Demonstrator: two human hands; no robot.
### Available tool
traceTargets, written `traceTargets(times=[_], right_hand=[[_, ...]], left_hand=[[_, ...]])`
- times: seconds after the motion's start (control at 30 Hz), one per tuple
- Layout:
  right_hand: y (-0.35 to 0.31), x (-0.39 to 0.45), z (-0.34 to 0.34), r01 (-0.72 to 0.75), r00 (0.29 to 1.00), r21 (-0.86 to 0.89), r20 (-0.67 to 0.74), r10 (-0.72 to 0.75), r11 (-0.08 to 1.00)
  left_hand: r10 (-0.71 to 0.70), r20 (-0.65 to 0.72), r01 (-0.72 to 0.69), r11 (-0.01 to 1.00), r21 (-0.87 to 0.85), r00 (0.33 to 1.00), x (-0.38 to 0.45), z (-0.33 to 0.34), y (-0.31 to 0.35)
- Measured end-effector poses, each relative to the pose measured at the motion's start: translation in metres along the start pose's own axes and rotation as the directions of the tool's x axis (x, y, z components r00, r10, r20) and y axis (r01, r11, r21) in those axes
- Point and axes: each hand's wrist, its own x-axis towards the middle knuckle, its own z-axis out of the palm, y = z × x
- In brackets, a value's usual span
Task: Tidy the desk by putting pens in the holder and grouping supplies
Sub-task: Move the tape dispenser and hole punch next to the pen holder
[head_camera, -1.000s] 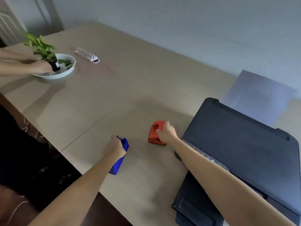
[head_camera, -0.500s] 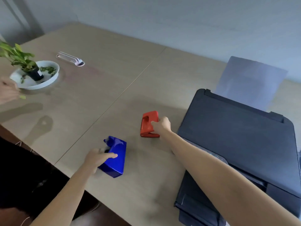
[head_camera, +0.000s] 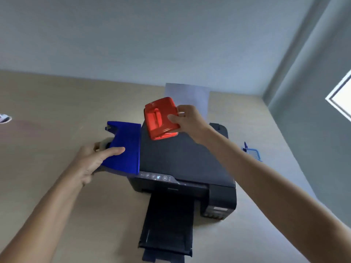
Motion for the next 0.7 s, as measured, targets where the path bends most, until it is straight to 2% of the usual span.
traceTargets(times=[0.13, 0.2, 0.37, 0.43, 0.53, 0.63, 0.7], right_hand=[[0.017, -0.044, -0.107, -0.003, 0.991, -0.003, -0.132, 0.003, 1.0], [0.033, -0.067, -0.158, -0.02, 0.979, -0.018, -0.205, 0.016, 1.0], [0.099, -0.125, -0.272, -0.164, 0.917, -0.039, -0.375, 0.138, 0.986], [0.13, -0.145, -0.309, -0.251, 0.866, -0.024, -0.452, 0.213, 0.968], [0.182, -0.164, -0.35, -0.407, 0.762, -0.029, -0.562, 0.322, 0.913], [0.226, -0.174, -0.364, -0.51, 0.696, -0.001, -0.588, 0.412, 0.86], [0.244, -0.177, -0.359, -0.55, 0.67, 0.022, -0.586, 0.456, 0.835]], left_hand=[[0.023, 0.212, -0.013, 0.999, -0.048, 0.977, -0.009, 0.118, 0.01], [-0.005, 0.324, 0.008, 1.0, -0.008, 0.946, -0.015, 0.177, 0.005], [-0.188, 0.473, 0.133, 0.98, 0.147, 0.861, -0.031, 0.303, -0.032], [-0.251, 0.497, 0.169, 0.964, 0.205, 0.83, -0.036, 0.347, -0.05], [-0.323, 0.462, 0.206, 0.936, 0.287, 0.826, -0.033, 0.399, -0.08], [-0.3, 0.319, 0.127, 0.876, 0.465, 0.899, -0.022, 0.431, -0.105], [-0.26, 0.22, 0.061, 0.765, 0.641, 0.94, -0.013, 0.442, -0.117]])
